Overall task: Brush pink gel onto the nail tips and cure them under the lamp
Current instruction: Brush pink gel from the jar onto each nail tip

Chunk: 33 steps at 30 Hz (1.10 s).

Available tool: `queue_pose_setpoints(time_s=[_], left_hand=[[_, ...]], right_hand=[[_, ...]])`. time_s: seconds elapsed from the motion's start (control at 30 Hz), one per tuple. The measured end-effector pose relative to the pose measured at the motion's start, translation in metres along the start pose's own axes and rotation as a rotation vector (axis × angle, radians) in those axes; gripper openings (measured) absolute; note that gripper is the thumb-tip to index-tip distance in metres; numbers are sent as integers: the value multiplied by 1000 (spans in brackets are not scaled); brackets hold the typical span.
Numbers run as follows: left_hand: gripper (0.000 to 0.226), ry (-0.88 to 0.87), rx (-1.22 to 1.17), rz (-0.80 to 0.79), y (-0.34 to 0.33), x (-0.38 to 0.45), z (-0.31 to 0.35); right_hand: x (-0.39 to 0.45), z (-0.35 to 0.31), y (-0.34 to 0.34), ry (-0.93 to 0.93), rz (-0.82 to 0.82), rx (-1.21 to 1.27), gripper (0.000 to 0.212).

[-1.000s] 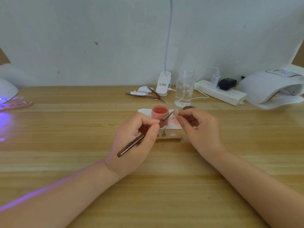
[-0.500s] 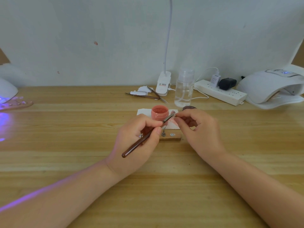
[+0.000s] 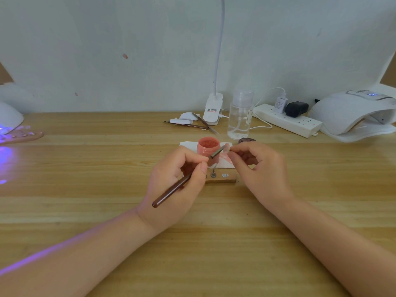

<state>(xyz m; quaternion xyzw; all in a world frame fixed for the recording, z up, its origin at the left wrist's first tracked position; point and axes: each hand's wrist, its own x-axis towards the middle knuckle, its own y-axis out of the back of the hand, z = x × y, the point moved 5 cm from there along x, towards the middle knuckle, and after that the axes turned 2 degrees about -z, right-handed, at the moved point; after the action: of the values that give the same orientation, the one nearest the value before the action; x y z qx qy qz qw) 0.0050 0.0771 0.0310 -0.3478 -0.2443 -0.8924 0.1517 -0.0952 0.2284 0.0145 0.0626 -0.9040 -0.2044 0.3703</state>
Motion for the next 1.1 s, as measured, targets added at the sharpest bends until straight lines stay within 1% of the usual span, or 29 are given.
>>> queue_pose_setpoints(time_s=[0.13, 0.33, 0.5, 0.57, 0.67, 0.77, 0.9, 1.1], left_hand=[[13, 44, -8, -4, -2, 1, -1], [11, 78, -31, -25, -2, -1, -5], [7, 16, -38, -75, -3, -1, -2], [7, 12, -53, -45, -1, -1, -3], [6, 67, -115, 17, 2, 0, -7], [5, 135, -159, 41, 1, 1, -12], [4, 153, -152, 16, -1, 1, -14], [17, 186, -181, -8, -2, 0, -14]], right_hand=[[0, -2, 0, 12, 1, 3, 12], [0, -1, 0, 6, -9, -13, 11], [0, 1, 0, -29, -28, -10, 6], [-1, 2, -1, -43, -28, 8, 7], [0, 4, -1, -66, -31, 42, 8], [0, 4, -2, -79, -35, 70, 8], [-1, 2, -2, -67, -48, 91, 8], [-1, 2, -2, -68, -61, 89, 8]])
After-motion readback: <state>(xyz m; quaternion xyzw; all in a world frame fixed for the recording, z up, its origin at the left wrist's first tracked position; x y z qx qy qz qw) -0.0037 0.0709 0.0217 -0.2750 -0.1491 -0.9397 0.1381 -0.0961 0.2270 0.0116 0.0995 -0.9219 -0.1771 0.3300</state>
